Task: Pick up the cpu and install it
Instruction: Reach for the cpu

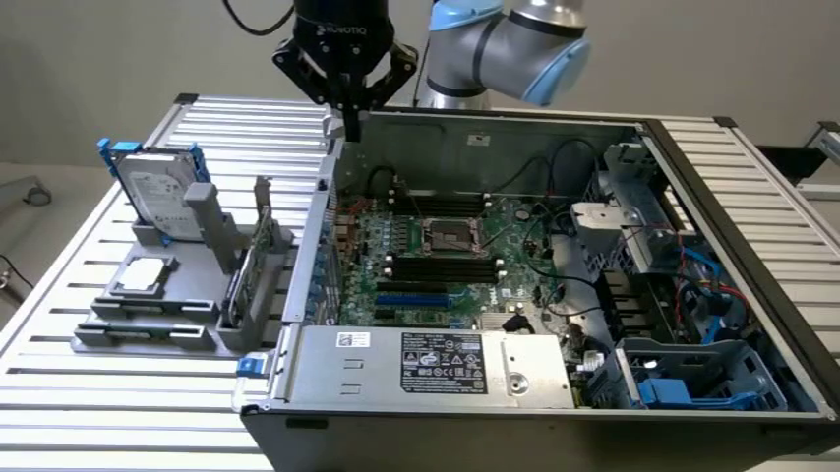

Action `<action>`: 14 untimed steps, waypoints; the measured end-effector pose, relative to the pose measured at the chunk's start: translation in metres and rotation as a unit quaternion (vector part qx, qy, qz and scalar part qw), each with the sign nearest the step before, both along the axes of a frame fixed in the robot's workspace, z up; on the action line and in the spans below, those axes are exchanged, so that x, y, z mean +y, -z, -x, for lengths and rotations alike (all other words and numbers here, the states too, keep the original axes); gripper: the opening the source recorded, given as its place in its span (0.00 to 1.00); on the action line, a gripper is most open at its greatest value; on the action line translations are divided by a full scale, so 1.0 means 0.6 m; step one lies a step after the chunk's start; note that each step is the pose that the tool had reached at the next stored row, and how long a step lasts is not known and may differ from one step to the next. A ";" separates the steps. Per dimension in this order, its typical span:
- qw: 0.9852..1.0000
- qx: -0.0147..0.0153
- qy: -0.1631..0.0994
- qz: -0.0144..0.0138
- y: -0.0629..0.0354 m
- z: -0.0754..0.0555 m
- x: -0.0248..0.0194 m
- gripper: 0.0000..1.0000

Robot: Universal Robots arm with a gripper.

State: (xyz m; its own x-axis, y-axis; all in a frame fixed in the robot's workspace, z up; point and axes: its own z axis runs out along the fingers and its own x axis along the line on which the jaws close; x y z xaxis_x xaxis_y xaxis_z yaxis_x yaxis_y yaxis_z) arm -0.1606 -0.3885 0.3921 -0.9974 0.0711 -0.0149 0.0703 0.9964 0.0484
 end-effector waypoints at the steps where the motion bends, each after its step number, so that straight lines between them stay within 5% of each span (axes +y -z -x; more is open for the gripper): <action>1: 1.000 0.000 0.000 0.000 0.000 0.007 0.0020 0.11; 14: 1.000 0.002 0.000 0.000 0.010 0.106 0.0111 0.11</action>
